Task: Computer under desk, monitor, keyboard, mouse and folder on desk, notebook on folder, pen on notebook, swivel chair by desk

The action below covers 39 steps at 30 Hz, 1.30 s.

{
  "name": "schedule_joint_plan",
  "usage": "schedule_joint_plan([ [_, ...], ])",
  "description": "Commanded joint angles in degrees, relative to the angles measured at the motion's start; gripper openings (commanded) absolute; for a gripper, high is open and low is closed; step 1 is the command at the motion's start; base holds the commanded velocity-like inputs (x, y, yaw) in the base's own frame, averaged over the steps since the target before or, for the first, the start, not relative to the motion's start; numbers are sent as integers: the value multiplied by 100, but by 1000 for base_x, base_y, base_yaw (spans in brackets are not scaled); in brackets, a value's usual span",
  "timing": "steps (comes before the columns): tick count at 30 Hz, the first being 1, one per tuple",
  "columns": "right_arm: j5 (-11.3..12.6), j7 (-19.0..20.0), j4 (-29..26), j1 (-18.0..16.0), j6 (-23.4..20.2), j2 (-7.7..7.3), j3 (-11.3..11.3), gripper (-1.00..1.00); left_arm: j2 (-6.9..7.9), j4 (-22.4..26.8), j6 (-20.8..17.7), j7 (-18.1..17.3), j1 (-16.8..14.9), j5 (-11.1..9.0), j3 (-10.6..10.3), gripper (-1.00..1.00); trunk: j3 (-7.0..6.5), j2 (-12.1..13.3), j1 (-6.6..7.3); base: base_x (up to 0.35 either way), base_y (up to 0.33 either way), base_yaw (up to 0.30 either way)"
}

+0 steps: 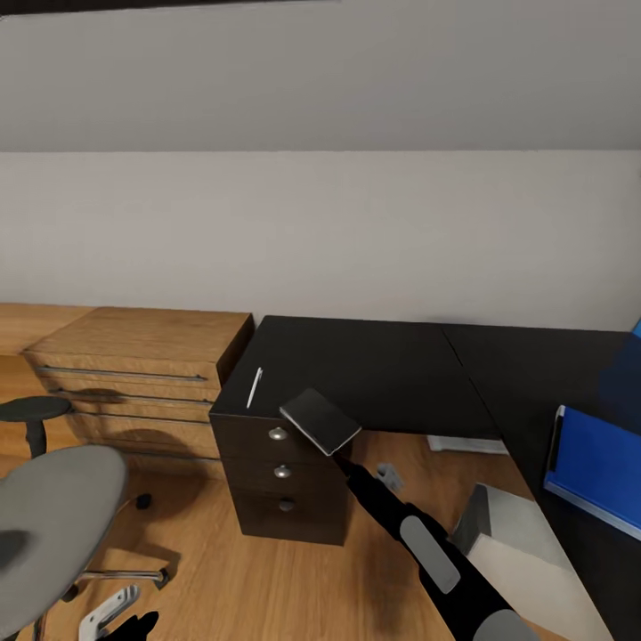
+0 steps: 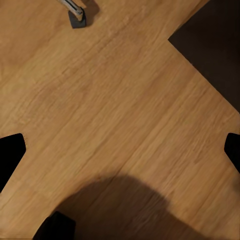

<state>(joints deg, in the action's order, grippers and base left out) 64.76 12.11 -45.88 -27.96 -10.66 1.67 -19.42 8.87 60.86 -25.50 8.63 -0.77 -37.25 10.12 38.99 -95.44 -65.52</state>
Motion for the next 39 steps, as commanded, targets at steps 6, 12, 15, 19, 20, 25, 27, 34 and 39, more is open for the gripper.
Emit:
schedule_joint_plan([
  [6, 33, 764, 0, 12, -29, -67, -1, 100, 1, -41, -25, 42, -2, -58, -2, 100, 8, -3, 1, 0, 0, 15],
  [12, 37, 982, -2, 19, -32, -94, -1, 100, 1, -83, -21, 40, -2, -55, -2, 100, 8, -3, 1, 0, 0, 1],
  [15, 37, 1000, 0, 19, -40, -119, -1, 100, 1, -91, -17, 30, -2, -55, -5, 100, 8, -3, 1, 110, 0, 0],
  [19, 38, 996, 0, 19, -55, -160, 5, 100, 1, -102, -22, 29, -2, -60, -21, 100, 8, -3, 1, 131, 0, 0],
  [20, 38, 996, 0, 19, -55, -160, 5, 100, 1, -102, -22, 29, -2, -60, -21, 100, 8, -3, 1, 64, 0, 0],
  [25, 44, 992, 0, 19, -67, -166, 8, 100, 8, -123, -24, 26, -2, -63, -34, 100, 8, -3, 1, 59, 14, 0],
  [27, 45, 989, 0, 19, -67, -167, 8, 100, 9, -125, -22, 25, -2, -63, -35, 100, 8, -3, 1, 192, 92, 0],
  [34, 46, 987, 0, 19, -71, -167, 8, 100, 10, -126, -24, 25, -2, -63, -37, 100, 8, -3, 1, 134, 63, 0],
  [39, 51, 984, 3, 19, -76, -159, 5, 100, 2, -134, -25, 26, -2, -63, -38, 100, 8, -3, 1, 17, 8, 0],
])
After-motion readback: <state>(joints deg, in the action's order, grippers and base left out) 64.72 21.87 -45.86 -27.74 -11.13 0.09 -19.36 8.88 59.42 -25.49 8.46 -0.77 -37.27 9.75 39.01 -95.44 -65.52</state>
